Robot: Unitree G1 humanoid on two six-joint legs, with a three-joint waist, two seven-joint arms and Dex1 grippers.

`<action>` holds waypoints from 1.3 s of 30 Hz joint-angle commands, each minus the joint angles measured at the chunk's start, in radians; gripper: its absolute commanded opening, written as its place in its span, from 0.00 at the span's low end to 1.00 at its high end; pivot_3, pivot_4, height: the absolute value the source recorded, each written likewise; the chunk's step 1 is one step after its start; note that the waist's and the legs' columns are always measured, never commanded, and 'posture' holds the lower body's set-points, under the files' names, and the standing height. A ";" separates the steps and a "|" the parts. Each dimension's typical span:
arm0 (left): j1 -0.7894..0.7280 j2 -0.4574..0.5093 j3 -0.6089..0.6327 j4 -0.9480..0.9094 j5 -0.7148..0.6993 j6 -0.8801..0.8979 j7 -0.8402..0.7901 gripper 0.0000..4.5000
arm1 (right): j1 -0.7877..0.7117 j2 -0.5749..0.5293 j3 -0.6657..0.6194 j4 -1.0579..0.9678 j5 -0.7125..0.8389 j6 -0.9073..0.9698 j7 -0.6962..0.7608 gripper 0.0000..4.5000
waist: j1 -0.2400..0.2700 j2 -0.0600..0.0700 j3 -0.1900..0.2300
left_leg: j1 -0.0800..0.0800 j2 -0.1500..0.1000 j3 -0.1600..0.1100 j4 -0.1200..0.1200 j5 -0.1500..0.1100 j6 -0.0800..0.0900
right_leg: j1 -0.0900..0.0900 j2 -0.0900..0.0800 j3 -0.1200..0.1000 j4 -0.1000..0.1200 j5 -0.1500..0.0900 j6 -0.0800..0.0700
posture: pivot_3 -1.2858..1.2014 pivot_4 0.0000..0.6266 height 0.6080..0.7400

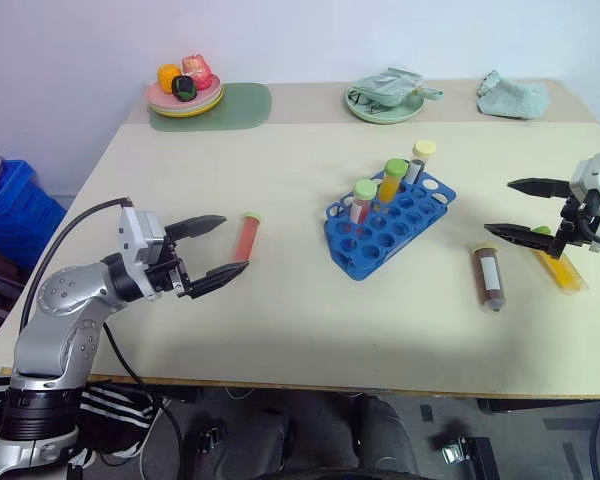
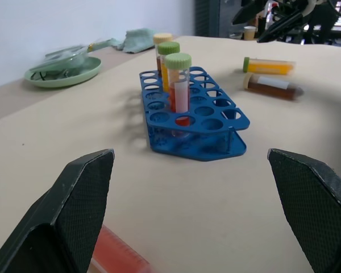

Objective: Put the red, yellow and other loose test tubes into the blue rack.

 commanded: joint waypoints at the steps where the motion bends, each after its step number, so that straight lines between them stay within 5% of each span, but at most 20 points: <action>1: -0.008 0.005 0.006 -0.027 0.004 -0.015 0.001 0.98 | -0.020 -0.018 -0.021 -0.009 0.002 -0.017 0.001 1.00 | 0.000 0.000 0.000 | 0.000 0.000 0.000 0.000 0.000 0.000 | 0.000 0.000 0.000 0.000 0.000 0.000 | 0.52 0.24 1.00; 39: -0.070 0.030 0.011 -0.040 0.006 0.013 0.049 0.98 | -0.063 0.042 0.002 -0.023 -0.004 0.016 -0.039 1.00 | 0.000 0.000 0.000 | 0.000 0.000 0.000 0.000 0.000 0.000 | 0.000 0.000 0.000 0.000 0.000 0.000 | 0.52 0.24 1.00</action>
